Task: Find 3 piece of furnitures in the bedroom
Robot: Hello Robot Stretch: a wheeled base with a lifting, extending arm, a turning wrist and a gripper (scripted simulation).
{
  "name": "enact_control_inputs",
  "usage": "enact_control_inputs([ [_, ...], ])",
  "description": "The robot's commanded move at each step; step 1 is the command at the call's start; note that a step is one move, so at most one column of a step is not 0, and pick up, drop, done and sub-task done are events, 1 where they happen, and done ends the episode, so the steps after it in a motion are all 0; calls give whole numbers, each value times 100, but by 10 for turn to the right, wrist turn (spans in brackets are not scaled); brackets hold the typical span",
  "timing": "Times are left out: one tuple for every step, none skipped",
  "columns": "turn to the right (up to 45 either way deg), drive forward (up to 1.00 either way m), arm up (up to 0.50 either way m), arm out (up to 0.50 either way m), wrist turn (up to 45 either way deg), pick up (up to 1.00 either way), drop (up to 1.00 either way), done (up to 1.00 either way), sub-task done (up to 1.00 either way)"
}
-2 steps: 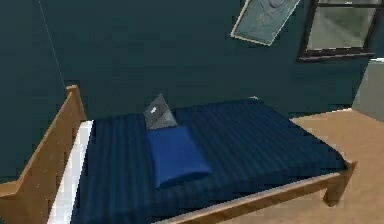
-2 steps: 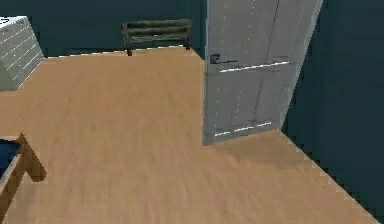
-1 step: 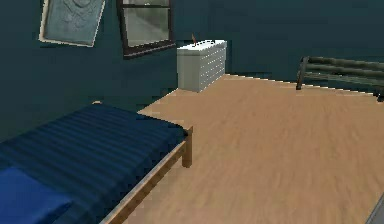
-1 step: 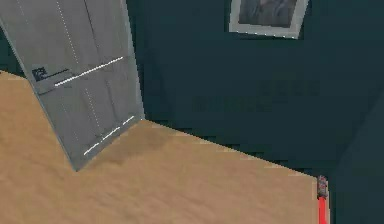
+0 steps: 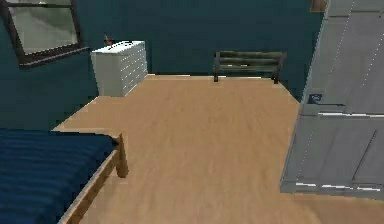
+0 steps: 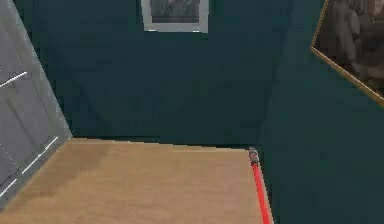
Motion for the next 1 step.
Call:
enact_control_inputs([
  [0,100,0,0,0,0,0,0,0],
])
